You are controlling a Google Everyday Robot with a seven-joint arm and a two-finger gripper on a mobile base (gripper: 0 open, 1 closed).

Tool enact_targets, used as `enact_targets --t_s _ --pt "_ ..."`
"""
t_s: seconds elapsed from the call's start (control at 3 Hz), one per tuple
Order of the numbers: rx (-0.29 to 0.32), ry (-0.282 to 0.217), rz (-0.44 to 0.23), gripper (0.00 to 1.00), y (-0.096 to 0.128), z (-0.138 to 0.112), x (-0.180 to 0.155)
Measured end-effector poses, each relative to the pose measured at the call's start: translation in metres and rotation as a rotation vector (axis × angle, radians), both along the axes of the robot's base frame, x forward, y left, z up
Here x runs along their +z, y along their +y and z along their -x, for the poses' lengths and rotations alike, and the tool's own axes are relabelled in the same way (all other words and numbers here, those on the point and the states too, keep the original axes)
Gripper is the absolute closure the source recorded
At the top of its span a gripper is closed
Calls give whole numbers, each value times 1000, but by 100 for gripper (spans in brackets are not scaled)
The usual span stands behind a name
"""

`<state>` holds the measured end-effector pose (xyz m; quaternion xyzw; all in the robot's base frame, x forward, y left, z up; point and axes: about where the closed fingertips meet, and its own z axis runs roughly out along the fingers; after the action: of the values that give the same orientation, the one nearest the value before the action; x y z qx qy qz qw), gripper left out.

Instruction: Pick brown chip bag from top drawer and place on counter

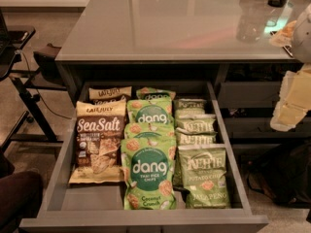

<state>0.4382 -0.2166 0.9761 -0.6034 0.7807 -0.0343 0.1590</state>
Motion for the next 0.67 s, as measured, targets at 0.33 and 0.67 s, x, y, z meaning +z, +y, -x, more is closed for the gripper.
enact_targets --t_s 0.33,0.67 --pt "11 -10 -7 0 4 -4 0" --pt "88 -28 -58 0 29 -30 -8"
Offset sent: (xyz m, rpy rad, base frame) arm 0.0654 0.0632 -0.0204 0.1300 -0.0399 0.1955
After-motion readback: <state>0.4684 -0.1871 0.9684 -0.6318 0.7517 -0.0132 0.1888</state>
